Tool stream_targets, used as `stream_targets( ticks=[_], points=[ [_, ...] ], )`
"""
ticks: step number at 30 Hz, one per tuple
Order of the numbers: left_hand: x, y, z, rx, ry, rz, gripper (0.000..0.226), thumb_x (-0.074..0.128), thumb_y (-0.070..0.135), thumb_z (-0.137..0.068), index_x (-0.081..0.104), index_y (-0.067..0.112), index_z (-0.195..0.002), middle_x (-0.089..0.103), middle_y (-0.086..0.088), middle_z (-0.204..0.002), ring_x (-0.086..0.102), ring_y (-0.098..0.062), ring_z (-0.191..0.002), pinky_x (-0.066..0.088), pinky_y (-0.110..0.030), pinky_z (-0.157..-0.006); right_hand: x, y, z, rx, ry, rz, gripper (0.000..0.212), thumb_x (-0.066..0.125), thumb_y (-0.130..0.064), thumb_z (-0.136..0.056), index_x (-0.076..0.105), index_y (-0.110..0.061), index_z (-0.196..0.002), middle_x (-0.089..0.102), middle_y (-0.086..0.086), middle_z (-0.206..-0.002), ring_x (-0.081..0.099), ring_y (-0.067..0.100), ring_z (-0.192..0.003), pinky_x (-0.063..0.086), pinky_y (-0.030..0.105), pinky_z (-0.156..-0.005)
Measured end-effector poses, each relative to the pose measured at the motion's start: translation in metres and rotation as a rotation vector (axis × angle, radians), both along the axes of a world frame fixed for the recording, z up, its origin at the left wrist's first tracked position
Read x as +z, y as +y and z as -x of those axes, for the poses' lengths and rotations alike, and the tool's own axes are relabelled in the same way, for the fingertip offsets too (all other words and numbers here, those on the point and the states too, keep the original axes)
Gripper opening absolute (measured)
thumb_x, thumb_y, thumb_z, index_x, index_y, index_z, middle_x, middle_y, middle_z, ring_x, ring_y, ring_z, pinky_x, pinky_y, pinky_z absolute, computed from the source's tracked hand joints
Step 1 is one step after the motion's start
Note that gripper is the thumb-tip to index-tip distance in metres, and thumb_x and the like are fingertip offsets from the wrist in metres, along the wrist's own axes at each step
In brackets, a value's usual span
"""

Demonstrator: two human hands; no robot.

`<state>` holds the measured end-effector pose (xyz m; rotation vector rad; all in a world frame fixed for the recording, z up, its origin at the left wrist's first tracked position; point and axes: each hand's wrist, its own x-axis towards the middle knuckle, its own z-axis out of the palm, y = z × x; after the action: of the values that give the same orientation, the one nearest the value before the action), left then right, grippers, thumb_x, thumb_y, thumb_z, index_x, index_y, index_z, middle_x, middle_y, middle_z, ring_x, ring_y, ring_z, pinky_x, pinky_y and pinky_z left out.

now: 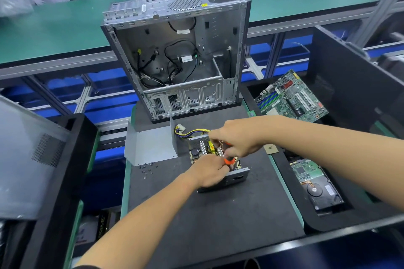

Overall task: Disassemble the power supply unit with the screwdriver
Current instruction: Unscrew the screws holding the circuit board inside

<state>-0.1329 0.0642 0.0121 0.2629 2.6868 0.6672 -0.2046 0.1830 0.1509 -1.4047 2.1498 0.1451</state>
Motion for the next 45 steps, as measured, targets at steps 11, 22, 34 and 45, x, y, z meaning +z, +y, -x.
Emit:
stream_targets(
  ticks=[11,22,34,45],
  points=[
    [-0.002,-0.001,0.001,0.004,0.007,0.031,0.047,0.022,0.035,-0.079,0.060,0.012,-0.094,0.066,-0.019,-0.097,0.056,-0.037,-0.093,0.043,-0.039,-0.079,-0.009,-0.005,-0.003,-0.082,0.173,-0.126,0.047,0.027,-0.037,-0.102,0.057,-0.003,-0.090,0.058,0.011,-0.056,0.068,0.035,-0.069,0.054,0.040,-0.067],
    [0.000,0.000,0.000,0.023,-0.010,0.007,0.051,0.021,0.037,-0.079,0.062,0.013,-0.098,0.066,-0.014,-0.102,0.056,-0.033,-0.098,0.045,-0.043,-0.087,-0.002,0.002,0.000,0.045,0.013,0.006,0.034,0.062,-0.003,-0.080,0.060,-0.018,-0.110,0.060,-0.001,-0.100,0.049,0.017,-0.088,0.039,0.029,-0.067],
    [-0.001,0.001,0.000,0.065,-0.022,0.005,0.051,0.020,0.037,-0.080,0.061,0.009,-0.093,0.065,-0.017,-0.101,0.055,-0.036,-0.096,0.044,-0.043,-0.085,-0.008,0.003,-0.012,-0.009,0.213,-0.024,0.021,0.046,-0.026,-0.099,0.049,-0.008,-0.110,0.058,0.016,-0.099,0.046,0.029,-0.071,0.033,0.035,-0.058],
    [0.003,0.001,-0.003,0.109,-0.059,-0.082,0.053,0.024,0.033,-0.077,0.063,0.011,-0.104,0.065,-0.016,-0.111,0.055,-0.034,-0.106,0.043,-0.042,-0.094,-0.007,0.002,-0.010,-0.122,0.116,0.054,0.029,0.047,-0.040,-0.094,0.055,-0.012,-0.092,0.062,0.006,-0.089,0.058,0.027,-0.081,0.048,0.037,-0.071]
  ],
)
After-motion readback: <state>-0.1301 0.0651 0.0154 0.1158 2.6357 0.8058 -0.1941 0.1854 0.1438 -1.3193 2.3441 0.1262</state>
